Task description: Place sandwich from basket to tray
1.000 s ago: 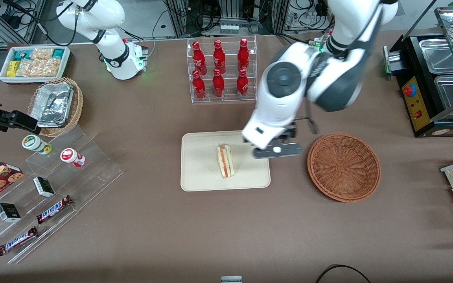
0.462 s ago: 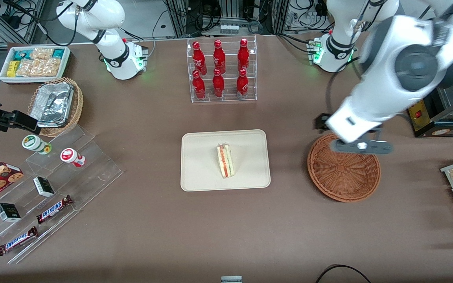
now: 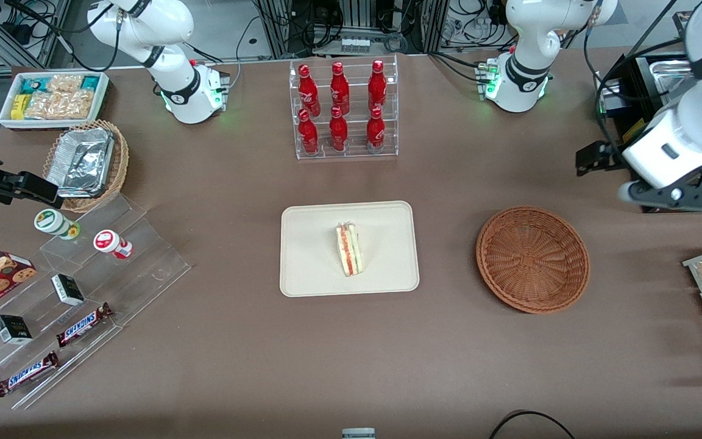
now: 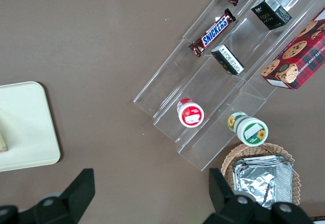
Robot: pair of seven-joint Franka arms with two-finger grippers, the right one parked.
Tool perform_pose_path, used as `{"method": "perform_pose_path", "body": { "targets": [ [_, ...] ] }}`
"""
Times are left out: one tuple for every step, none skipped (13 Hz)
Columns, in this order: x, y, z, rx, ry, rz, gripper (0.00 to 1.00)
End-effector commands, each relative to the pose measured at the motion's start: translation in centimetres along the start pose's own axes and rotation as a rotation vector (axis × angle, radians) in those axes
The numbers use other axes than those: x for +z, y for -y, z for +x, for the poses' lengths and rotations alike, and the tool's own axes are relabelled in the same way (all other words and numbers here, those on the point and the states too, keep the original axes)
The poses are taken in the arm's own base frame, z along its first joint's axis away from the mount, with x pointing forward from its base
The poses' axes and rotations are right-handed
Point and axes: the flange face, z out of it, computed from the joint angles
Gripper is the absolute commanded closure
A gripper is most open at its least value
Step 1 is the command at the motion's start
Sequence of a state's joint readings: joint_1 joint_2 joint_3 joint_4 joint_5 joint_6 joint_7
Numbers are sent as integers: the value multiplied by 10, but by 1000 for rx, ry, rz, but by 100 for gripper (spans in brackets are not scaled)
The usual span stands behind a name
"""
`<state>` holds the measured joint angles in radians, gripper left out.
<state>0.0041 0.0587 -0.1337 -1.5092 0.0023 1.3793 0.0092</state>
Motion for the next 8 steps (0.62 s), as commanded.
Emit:
{"method": "perform_pose_path", "body": {
  "targets": [
    [-2, 2, -32, 7, -3, 32, 0],
    [-8, 5, -39, -1, -8, 34, 0],
    [-11, 10, -43, -12, -7, 32, 0],
    [-15, 16, -46, -26, -14, 31, 0],
    [-17, 20, -49, -34, -19, 31, 0],
    [-15, 24, -49, -42, -16, 30, 0],
    [-14, 30, -49, -52, -16, 27, 0],
    [-13, 30, -49, -52, -13, 27, 0]
  ]
}}
